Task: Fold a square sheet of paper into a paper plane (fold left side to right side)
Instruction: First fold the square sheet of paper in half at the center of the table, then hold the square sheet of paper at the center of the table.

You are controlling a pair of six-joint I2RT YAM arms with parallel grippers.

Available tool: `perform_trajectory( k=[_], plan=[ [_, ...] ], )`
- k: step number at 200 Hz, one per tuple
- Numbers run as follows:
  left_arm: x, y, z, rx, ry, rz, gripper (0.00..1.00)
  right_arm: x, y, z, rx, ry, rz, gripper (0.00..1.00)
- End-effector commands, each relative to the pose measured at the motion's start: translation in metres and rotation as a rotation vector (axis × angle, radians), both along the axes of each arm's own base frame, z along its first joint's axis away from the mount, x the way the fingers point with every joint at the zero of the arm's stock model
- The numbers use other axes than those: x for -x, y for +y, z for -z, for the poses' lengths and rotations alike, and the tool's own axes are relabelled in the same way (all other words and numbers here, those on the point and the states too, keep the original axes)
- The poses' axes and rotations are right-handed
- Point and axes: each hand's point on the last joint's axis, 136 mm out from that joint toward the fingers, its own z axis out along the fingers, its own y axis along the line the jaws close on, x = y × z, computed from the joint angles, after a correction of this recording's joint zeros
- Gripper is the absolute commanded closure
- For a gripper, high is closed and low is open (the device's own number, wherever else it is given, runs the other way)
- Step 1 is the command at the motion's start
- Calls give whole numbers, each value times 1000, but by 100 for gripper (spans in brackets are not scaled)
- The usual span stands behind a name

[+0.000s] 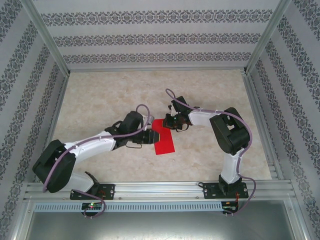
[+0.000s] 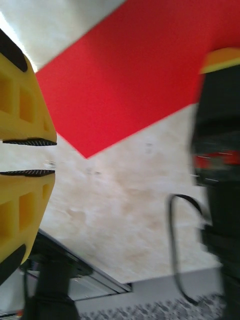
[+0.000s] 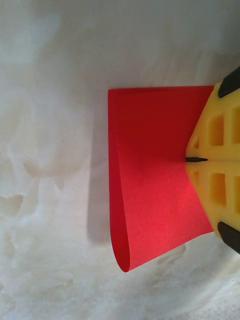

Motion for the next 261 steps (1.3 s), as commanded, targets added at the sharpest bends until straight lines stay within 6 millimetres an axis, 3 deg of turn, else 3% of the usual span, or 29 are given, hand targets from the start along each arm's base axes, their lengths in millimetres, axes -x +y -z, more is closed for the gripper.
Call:
perform_trajectory(
  k=[1, 50, 106, 142, 178, 208, 237, 261],
  plan=[
    [-11, 7, 21, -54, 31, 3, 78, 21, -9, 31, 87, 88, -1, 100],
    [-32, -15, 44, -34, 38, 47, 81, 21, -5, 29, 73, 78, -10, 100],
    [-27, -22, 81, -72, 120, 82, 82, 16, 3, 19, 45, 44, -18, 100],
    [-19, -14, 105, -123, 169, 67, 83, 3, 10, -12, 12, -32, -27, 100],
    [-13, -2, 118, -179, 182, 41, 83, -3, -2, -52, 32, -123, 16, 80],
    [-12, -1, 118, -183, 182, 41, 84, 24, -17, -69, 31, -146, 32, 78],
    [-13, -3, 114, -178, 172, 42, 84, 75, -32, -47, 60, -73, 28, 91],
    [-15, -3, 110, -181, 163, 44, 84, 106, -28, -31, 45, -16, 12, 94]
  ],
)
